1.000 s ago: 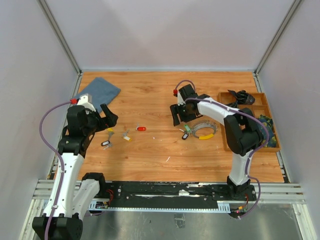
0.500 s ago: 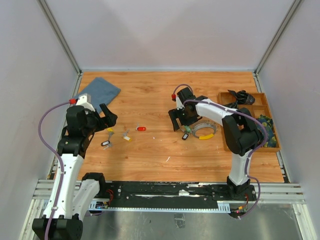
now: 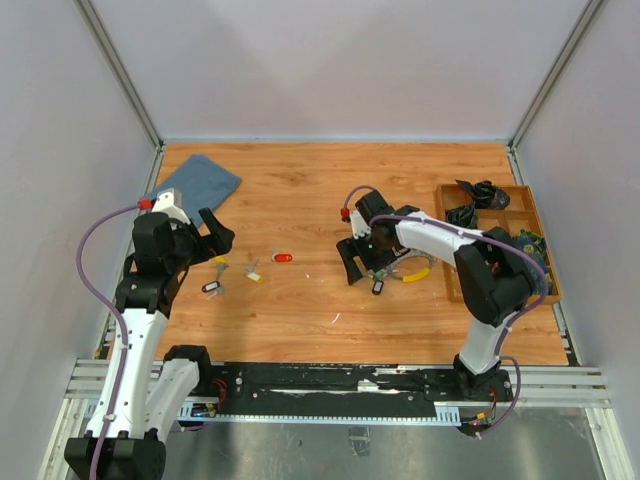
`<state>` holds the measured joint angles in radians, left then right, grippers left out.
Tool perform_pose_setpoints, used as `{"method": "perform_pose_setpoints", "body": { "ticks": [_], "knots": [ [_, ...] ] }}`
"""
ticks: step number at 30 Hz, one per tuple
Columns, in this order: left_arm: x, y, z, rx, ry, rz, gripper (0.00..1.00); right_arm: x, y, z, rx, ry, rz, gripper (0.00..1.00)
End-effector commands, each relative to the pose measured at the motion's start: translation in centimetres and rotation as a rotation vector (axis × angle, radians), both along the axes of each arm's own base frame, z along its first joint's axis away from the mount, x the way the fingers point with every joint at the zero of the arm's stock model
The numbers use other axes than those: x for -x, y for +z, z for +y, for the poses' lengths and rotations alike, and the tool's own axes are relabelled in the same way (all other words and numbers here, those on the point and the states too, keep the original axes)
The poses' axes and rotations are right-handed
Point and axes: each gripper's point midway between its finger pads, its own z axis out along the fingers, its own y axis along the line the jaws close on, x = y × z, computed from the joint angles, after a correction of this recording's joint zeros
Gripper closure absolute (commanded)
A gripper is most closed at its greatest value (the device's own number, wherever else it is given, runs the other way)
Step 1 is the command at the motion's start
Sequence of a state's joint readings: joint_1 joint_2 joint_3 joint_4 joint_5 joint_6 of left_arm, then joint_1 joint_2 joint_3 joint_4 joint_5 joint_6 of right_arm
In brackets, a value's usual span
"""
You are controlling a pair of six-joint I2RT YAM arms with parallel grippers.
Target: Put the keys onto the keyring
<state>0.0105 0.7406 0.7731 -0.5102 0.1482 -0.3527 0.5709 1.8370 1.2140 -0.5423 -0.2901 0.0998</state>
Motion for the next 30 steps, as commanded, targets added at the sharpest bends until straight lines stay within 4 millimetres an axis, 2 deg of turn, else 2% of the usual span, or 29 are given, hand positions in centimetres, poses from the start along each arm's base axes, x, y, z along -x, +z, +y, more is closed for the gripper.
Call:
{"method": "perform_pose_setpoints", "body": {
  "ticks": [1, 4, 6, 8, 10, 12, 15, 19, 26, 30],
  "knots": [
    [-0.1, 0.4, 0.0, 0.002, 0.006, -0.026, 0.0, 7.6, -1.2, -1.7, 0.038, -0.006, 0.197, 0.16],
    [-0.2, 0.1, -0.1, 0.003, 0.004, -0.015, 0.0, 9.9, -0.6, -2.2, 0.051, -0.007, 0.206, 0.15],
    [-0.2, 0.0, -0.1, 0.003, 0.001, -0.012, 0.0, 10.4, 0.3, -2.9, 0.07, -0.022, 0.179, 0.15],
    [-0.2, 0.0, -0.1, 0.004, -0.001, -0.012, 0.0, 9.5, 1.8, -3.8, 0.102, -0.058, 0.097, 0.15],
    [-0.2, 0.0, -0.1, 0.004, -0.001, -0.011, 0.0, 7.6, 4.0, -5.1, 0.138, -0.125, -0.038, 0.17],
    [-0.2, 0.0, -0.1, 0.004, -0.002, -0.011, 0.0, 5.3, 6.1, -6.5, 0.161, -0.22, -0.182, 0.21],
    [-0.2, -0.1, -0.2, 0.005, -0.003, -0.01, 0.0, 3.5, 7.7, -8.0, 0.155, -0.318, -0.276, 0.31],
    [-0.2, 0.0, -0.2, 0.005, -0.003, -0.014, 0.0, 3.2, 7.0, -8.7, 0.174, -0.347, -0.267, 0.39],
    [-0.2, -0.1, -0.2, 0.006, -0.006, -0.011, 0.0, 5.5, 3.5, -8.2, 0.143, -0.385, -0.149, 0.49],
    [-0.2, -0.1, -0.3, 0.007, -0.008, -0.009, 0.0, 5.7, 2.1, -8.2, 0.133, -0.424, -0.142, 0.54]
  ]
}}
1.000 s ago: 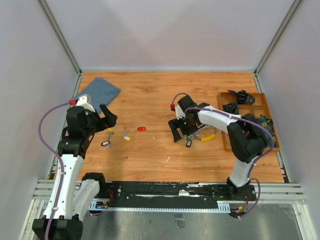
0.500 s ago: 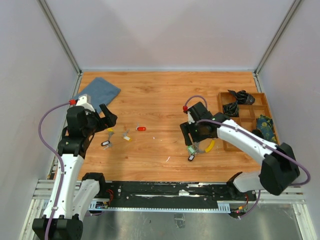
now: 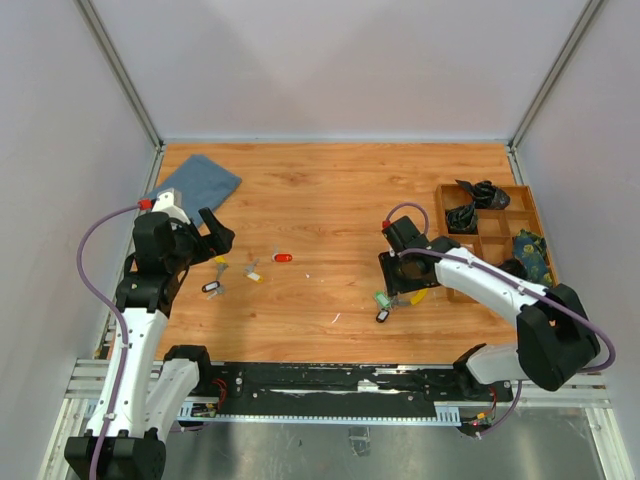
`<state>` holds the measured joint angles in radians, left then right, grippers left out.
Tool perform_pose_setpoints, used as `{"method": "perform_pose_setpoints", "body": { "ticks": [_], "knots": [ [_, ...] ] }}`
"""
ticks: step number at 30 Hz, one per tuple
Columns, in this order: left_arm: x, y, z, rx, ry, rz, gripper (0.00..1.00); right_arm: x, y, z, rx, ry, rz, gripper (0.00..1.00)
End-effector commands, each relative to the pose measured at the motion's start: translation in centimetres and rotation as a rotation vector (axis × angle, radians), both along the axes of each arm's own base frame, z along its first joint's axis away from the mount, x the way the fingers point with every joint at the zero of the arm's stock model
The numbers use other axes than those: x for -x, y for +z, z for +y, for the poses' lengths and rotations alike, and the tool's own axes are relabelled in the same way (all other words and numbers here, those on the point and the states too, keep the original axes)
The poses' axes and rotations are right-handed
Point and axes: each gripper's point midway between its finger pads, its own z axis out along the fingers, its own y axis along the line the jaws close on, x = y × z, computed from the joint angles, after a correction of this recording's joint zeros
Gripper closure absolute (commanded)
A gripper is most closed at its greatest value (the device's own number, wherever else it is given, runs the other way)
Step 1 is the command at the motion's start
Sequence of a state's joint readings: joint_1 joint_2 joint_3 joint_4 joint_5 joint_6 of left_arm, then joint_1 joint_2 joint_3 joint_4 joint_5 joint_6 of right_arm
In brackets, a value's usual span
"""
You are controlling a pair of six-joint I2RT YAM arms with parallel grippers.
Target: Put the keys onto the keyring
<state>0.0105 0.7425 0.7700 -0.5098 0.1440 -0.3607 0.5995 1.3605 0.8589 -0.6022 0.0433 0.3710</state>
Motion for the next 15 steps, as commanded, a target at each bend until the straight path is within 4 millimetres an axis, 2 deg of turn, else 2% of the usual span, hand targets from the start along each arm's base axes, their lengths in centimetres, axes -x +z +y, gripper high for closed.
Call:
{"method": "perform_pose_setpoints", "body": {
  "ticks": [1, 8, 15],
  "knots": [
    [-0.1, 0.1, -0.3, 0.002, -0.017, -0.015, 0.0, -0.3, -1.2, 0.1, -0.025, -0.088, -0.002, 0.54],
    [-0.1, 0.0, -0.3, 0.003, -0.017, -0.014, 0.0, -0.4, -2.7, 0.2, -0.012, -0.081, 0.016, 0.56],
    [-0.1, 0.0, -0.5, 0.005, -0.024, -0.01, 0.0, -0.4, -3.4, 0.3, 0.005, -0.063, 0.039, 0.64]
  ]
}}
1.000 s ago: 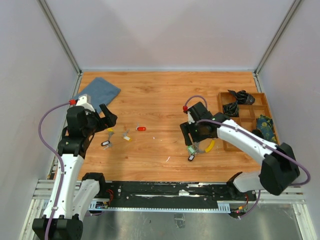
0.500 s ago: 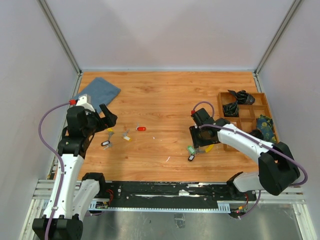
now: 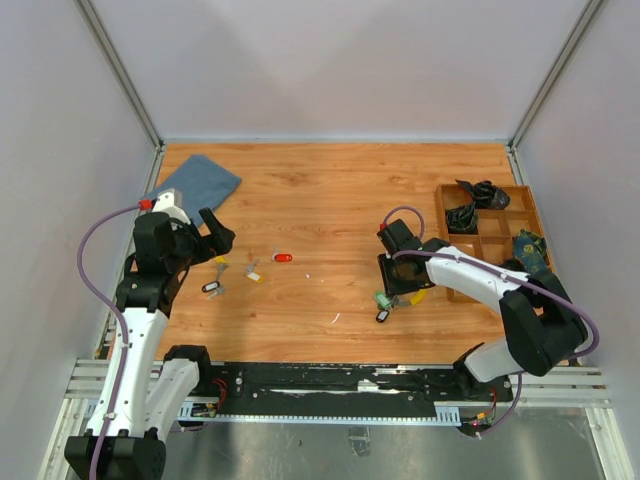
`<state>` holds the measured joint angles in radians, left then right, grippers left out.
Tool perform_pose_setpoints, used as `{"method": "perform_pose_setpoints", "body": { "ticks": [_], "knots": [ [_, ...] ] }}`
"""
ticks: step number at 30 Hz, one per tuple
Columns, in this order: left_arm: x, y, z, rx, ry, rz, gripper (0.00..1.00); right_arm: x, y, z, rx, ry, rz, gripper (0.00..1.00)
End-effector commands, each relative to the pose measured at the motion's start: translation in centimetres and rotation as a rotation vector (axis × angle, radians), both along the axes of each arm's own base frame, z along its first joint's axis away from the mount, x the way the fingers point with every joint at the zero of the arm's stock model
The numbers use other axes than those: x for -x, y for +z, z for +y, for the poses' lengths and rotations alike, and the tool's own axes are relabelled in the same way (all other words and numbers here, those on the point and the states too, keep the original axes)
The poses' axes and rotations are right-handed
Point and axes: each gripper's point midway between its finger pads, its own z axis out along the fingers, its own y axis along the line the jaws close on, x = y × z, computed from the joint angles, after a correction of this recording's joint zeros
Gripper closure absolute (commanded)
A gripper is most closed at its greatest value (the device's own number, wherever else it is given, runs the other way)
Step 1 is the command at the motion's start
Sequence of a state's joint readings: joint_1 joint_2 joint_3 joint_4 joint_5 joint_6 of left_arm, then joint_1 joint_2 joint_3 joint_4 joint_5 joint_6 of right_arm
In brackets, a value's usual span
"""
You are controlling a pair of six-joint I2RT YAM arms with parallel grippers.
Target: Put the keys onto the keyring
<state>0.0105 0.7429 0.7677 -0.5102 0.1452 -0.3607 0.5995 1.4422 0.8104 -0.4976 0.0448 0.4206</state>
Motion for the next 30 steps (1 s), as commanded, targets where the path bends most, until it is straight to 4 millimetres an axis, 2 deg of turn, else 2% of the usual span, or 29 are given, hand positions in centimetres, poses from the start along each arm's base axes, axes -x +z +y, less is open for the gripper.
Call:
{"method": "perform_pose_setpoints", "body": {
  "ticks": [1, 10, 16, 30],
  "knots": [
    [-0.2, 0.1, -0.4, 0.004, -0.022, -0.013, 0.0, -0.1, -0.6, -0.2, 0.009, -0.015, 0.016, 0.66],
    [-0.2, 0.0, -0.5, 0.004, -0.025, -0.009, 0.0, 0.3, -0.8, -0.4, 0.018, 0.006, 0.028, 0.86],
    [-0.2, 0.0, -0.5, 0.004, -0.025, -0.009, 0.0, 0.1, 0.1, -0.1, 0.002, 0.036, 0.006, 0.99],
    [-0.3, -0.2, -0.4, 0.003, -0.024, -0.003, 0.0, -0.4, 3.2, 0.8, -0.069, 0.125, -0.09, 0.99]
  ]
}}
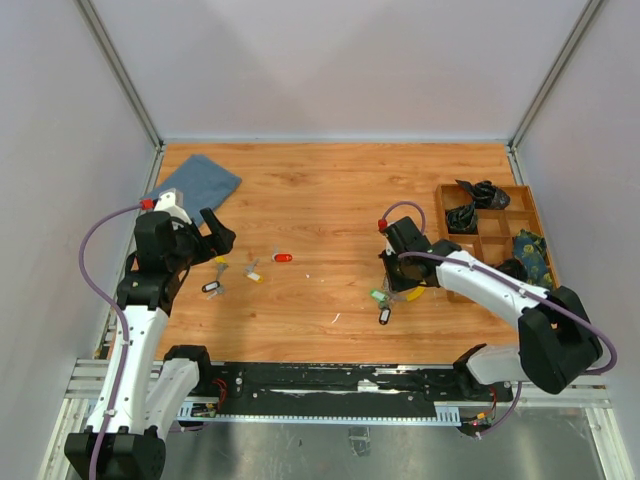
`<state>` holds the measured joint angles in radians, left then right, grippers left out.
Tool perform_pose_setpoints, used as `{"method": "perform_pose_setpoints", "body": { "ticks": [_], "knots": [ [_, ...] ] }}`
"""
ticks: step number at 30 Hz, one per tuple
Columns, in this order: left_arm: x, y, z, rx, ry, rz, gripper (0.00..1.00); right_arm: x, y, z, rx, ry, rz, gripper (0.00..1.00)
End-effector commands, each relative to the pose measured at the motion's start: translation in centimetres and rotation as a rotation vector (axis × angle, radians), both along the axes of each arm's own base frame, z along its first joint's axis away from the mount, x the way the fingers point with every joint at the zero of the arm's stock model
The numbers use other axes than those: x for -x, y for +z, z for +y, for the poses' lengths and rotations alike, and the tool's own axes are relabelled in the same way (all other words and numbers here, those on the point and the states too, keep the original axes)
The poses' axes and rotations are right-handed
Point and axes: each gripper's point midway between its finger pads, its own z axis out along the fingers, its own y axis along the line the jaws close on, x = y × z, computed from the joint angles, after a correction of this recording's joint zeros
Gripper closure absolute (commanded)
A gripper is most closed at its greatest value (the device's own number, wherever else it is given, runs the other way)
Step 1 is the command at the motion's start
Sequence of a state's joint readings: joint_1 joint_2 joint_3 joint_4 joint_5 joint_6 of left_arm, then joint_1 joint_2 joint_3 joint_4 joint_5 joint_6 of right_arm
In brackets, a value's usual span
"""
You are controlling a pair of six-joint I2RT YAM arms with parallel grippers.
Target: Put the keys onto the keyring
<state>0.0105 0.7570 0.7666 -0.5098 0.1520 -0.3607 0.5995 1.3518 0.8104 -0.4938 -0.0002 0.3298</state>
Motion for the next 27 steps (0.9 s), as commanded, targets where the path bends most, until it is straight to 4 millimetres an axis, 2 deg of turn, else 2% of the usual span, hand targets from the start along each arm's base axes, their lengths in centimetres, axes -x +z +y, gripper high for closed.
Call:
{"method": "perform_pose_setpoints", "body": {
  "ticks": [1, 6, 12, 19, 27],
  "knots": [
    [-0.2, 0.1, -0.3, 0.0, -0.019, -0.016, 0.0, -0.1, 0.9, 0.0, -0.014, 0.023, -0.018, 0.99],
    [-0.2, 0.5, -0.8, 0.007, -0.048, -0.029, 0.0, 0.0, 2.3, 0.9, -0.064, 0.069, -0.037, 0.99],
    [0.7, 3.8, -3.0, 0.027, -0.194, -0.164, 0.0, 0.0, 6.9, 2.4, -0.168, 0.182, -0.164, 1.0],
    [2.1, 7.1, -5.6, 0.088, -0.336, -0.292, 0.0, 1.4, 11.5, 4.7, -0.273, 0.376, -0.318, 0.99],
    [3.0, 8.9, -8.5, 0.135, -0.457, -0.342, 0.03, 2.7, 16.8, 6.6, -0.381, 0.51, -0.494, 1.0]
  ]
}}
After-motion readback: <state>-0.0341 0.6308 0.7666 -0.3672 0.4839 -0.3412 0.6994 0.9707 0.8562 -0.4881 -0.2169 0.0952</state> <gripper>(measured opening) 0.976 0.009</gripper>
